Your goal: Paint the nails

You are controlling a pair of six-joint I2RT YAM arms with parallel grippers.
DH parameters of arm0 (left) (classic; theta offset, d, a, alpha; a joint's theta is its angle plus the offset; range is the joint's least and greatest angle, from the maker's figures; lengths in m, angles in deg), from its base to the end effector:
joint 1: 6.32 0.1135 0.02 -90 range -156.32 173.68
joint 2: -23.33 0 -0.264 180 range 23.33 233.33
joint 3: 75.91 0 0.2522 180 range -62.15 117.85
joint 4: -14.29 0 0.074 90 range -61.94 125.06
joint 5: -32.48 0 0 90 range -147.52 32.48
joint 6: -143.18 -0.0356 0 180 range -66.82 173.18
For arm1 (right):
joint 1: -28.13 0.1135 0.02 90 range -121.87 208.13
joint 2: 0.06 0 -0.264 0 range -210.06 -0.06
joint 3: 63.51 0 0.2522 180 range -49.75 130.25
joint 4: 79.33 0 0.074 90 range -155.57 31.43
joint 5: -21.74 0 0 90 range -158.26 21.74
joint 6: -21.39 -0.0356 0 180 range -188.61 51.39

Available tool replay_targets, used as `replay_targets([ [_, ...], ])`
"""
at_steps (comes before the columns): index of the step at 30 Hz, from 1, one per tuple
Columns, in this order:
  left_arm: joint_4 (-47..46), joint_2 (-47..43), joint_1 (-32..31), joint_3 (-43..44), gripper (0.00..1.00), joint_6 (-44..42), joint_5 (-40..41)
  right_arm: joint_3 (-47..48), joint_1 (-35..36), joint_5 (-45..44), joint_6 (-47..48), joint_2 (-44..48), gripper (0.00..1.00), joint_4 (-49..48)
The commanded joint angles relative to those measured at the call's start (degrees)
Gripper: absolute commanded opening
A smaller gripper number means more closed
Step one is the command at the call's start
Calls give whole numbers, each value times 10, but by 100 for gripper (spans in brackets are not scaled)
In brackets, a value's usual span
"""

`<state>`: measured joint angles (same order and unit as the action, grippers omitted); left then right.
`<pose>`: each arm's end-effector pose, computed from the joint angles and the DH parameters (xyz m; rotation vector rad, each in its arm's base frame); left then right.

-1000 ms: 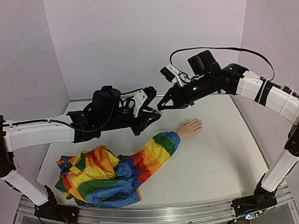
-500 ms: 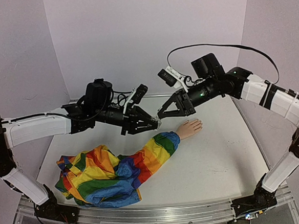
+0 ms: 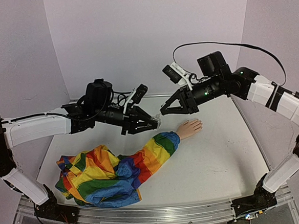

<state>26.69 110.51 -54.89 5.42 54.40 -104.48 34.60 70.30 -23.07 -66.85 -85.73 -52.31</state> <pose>0.2129 -0.2806 0.3207 1.3259 1.5190 -1.3436 0.2367 0.2485 0.4061 -1.2283 1.4741 1.2011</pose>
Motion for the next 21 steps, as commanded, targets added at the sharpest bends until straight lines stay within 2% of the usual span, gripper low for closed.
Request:
replay_targets([
  [1,-3,-5,9,30,0,-11,31,-9,5,12,-13,28,0,-13],
  [11,5,-3,8,32,0,-11,35,-9,5,5,-40,29,0,-29],
  [17,6,-3,8,28,0,-27,51,-18,5,-49,-67,46,0,-63],
  [21,6,-6,8,19,0,-38,106,-35,4,-102,-88,70,0,-82],
])
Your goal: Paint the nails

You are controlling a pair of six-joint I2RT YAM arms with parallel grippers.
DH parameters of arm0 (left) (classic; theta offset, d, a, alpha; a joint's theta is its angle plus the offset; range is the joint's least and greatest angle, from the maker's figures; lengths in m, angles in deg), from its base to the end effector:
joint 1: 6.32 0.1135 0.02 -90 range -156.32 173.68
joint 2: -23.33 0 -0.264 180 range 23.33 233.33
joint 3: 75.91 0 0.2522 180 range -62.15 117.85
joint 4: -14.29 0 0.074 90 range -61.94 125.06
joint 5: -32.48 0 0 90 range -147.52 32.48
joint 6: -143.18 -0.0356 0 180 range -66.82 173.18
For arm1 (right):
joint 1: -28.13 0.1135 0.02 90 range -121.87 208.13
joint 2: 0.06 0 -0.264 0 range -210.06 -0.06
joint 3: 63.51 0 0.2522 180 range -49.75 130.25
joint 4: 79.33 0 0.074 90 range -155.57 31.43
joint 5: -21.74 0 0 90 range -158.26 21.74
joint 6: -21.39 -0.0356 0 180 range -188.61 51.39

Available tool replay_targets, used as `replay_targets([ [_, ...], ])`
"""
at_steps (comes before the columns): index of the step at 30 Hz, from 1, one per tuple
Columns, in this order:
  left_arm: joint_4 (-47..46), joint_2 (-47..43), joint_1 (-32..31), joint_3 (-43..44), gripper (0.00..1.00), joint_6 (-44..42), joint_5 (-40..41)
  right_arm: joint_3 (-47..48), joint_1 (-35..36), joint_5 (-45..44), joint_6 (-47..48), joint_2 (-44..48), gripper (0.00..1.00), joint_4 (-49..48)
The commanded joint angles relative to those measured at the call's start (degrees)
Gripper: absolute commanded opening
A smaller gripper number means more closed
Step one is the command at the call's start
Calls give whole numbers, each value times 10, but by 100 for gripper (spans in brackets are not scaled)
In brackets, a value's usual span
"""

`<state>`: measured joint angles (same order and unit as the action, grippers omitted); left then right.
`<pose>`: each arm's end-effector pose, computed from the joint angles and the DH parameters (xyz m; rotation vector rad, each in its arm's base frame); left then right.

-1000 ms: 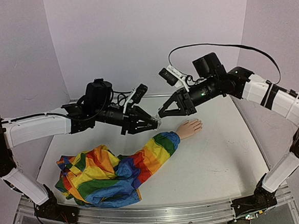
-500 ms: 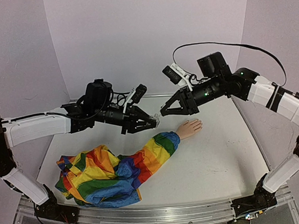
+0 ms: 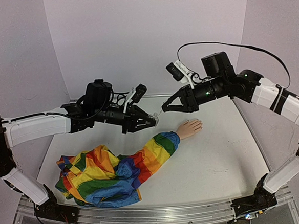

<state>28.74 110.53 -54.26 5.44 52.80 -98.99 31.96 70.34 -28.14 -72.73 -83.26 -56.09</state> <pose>0.2186 -0.2774 0.3166 1.2784 1.5828 -1.2339 0.2324 0.2418 0.4100 -1.0970 1.5207 1.1853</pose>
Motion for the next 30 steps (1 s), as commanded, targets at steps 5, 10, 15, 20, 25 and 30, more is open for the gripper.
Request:
replay_targets([
  [5,-15,-21,1,3,0,-39,149,-39,-31,-107,-65,65,0,-44],
  [10,-16,-42,1,-6,0,-41,222,-80,-117,-140,-155,62,0,-35],
  [15,-18,-44,-18,10,0,-47,277,-127,-187,-147,-226,40,0,-25],
  [20,-24,-4,-46,53,0,-55,339,-158,-254,-136,-210,5,0,-28],
  [25,-46,45,-70,87,0,-38,383,-190,-341,-108,-151,-48,0,-56],
  [30,-67,73,-82,101,0,-5,431,-234,-386,-62,-124,-84,0,-139],
])
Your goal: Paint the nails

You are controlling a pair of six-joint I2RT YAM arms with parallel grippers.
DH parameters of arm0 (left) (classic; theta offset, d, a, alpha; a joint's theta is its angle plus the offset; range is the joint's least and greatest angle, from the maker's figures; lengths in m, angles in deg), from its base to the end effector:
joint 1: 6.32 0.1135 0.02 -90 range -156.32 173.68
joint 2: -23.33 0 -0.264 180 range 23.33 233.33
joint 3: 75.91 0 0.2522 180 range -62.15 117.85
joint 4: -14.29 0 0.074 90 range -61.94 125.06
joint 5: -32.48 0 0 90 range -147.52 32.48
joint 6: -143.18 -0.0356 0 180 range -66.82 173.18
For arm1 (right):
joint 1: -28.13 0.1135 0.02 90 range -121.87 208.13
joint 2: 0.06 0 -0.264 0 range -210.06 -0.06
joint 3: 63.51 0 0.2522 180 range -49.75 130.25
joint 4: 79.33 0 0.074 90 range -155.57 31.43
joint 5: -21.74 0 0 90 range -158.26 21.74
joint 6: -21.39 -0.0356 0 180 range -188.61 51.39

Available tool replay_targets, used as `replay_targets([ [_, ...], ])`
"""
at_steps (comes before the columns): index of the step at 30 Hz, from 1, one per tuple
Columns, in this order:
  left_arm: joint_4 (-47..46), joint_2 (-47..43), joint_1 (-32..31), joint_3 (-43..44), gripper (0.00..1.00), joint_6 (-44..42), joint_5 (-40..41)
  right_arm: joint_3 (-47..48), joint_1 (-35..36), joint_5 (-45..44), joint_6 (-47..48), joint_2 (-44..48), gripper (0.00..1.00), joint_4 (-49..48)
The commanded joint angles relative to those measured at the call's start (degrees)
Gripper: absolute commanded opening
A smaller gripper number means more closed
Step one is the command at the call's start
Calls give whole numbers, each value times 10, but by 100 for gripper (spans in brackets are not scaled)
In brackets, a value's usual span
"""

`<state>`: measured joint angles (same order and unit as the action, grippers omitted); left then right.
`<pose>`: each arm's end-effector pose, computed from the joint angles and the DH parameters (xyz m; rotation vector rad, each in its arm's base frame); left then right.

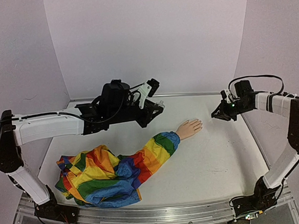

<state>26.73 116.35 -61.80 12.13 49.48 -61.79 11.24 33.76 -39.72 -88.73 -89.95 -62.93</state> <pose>0.2186 -0.3225 0.3225 1.0000 1.6539 -0.6842 0.3493 0.0515 0.2566 -0.0320 2.1475 0.7923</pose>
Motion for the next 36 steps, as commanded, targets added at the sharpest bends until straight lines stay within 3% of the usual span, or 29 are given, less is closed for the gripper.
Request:
replay_targets([
  [1,-51,20,-8,36,0,31,70,-34,-20,55,40,-22,0,-88],
  [18,-67,98,-12,95,0,62,114,-50,-26,19,15,-151,0,-287],
  [36,-66,118,-12,109,0,44,126,-18,-26,13,9,-195,0,-314],
])
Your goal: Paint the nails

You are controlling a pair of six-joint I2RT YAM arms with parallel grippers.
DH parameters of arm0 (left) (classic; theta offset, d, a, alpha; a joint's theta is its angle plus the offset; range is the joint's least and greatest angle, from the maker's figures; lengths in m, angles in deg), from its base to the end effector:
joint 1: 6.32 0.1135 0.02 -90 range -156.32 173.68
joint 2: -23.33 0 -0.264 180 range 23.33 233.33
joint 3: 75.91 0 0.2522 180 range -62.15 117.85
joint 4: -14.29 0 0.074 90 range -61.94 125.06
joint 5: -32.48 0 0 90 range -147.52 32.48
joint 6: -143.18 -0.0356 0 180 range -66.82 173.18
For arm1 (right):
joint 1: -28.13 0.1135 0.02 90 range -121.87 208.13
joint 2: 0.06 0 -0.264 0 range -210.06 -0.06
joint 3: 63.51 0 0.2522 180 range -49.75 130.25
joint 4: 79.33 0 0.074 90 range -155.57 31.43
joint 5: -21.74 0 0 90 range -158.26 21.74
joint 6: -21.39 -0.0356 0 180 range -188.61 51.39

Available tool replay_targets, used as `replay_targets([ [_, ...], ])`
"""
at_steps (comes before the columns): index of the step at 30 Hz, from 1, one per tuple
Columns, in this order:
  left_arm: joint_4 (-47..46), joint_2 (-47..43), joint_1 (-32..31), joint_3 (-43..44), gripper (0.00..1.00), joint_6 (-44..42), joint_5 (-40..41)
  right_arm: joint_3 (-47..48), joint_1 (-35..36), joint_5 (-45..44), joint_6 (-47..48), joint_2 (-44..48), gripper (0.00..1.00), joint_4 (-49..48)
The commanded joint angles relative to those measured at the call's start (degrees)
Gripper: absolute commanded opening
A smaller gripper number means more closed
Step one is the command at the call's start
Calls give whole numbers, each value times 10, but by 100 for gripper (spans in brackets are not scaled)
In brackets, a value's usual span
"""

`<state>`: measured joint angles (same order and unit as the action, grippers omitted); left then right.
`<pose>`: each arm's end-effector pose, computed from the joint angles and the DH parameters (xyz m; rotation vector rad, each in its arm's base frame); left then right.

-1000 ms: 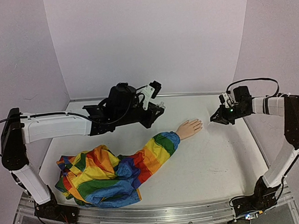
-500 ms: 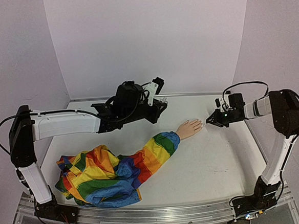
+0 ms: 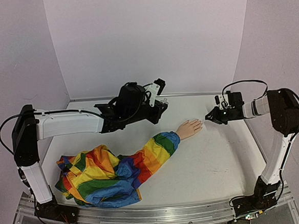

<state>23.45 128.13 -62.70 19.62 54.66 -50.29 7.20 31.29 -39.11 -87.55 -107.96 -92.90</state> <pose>0.2474 -0.3640 0.2936 0.8109 1.7516 -0.5657 0.3968 0.0393 0.1702 -0.0617 2.0038 0.7521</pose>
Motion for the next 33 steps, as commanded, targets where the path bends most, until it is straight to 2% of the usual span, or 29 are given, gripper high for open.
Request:
replay_targets([
  [1,-33,1,-3,34,0,-7,11,25,-1,7,-4,-18,0,-16],
  [33,-33,7,-2,37,0,-14,6,34,-1,15,-17,-51,0,-39],
])
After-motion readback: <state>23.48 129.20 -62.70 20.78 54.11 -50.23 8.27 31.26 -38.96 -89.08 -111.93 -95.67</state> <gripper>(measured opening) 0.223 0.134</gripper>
